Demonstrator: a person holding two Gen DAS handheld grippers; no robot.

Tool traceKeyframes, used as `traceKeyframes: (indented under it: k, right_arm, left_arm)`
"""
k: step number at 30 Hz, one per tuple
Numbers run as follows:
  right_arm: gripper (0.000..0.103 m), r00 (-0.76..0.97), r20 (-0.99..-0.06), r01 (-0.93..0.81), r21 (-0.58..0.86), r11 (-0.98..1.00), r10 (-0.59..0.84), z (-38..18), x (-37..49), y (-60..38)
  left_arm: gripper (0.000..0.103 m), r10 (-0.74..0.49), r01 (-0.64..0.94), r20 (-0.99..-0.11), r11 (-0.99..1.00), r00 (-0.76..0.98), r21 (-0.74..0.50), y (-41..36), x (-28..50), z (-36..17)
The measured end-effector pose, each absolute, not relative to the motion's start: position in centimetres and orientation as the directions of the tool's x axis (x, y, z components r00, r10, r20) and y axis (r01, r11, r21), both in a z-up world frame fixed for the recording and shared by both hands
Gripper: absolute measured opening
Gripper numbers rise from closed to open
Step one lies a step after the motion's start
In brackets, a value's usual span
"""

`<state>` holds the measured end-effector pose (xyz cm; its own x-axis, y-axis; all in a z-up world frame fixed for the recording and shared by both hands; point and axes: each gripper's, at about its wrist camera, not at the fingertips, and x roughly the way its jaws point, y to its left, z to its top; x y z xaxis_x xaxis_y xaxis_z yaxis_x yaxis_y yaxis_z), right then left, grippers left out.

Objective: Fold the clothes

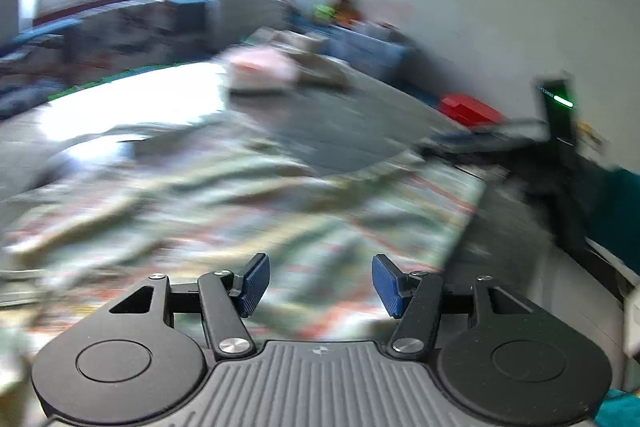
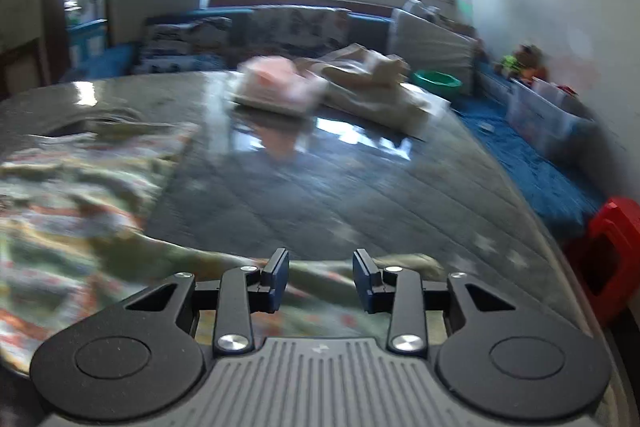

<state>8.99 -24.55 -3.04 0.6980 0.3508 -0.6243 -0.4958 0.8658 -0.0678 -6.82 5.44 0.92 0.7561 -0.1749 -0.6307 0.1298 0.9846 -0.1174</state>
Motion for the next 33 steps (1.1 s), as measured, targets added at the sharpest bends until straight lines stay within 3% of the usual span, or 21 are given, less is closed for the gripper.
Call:
traceKeyframes:
  k: [5, 8, 12, 20, 25, 33]
  right_arm:
    - [0.039, 0.631, -0.616, -0.618, -0.032, 0.786, 0.471, -2.2, 6.8, -20.5]
    - [0.04, 0.582, -0.616, -0.689, -0.024, 0.725, 0.532, -2.0, 5.4, -17.8]
    - [0.042, 0.522, -0.627, -0.752, -0.018, 0.659, 0.578, -2.4, 4.2, -14.7]
    - [0.043, 0.453, -0.662, -0.8, -0.006, 0.6, 0.597, -4.0, 3.1, -11.6]
    - [0.044, 0.436, -0.68, -0.808, -0.007, 0.589, 0.59, -4.8, 3.0, -10.7]
    - [0.045, 0.43, -0.692, -0.809, -0.011, 0.588, 0.579, -5.5, 2.8, -10.2]
  left_arm:
    - [0.055, 0.115, -0.13, -0.633, 0.991, 0.766, 0.023, 11.6, -7.4, 1.1]
    - [0.048, 0.217, -0.225, -0.646, 0.972, 0.732, 0.072, 14.7, -7.1, 0.4]
    - [0.041, 0.241, -0.246, -0.67, 0.965, 0.702, 0.089, 16.8, -6.4, -0.9]
    - [0.041, 0.239, -0.25, -0.714, 0.964, 0.658, 0.092, 17.5, -5.9, -3.2]
    - [0.012, 0.239, -0.268, -0.702, 0.961, 0.671, 0.071, 18.5, -6.2, -3.2]
    - [0.007, 0.332, -0.443, -0.601, 0.895, 0.727, -0.041, 22.3, -11.6, 0.2]
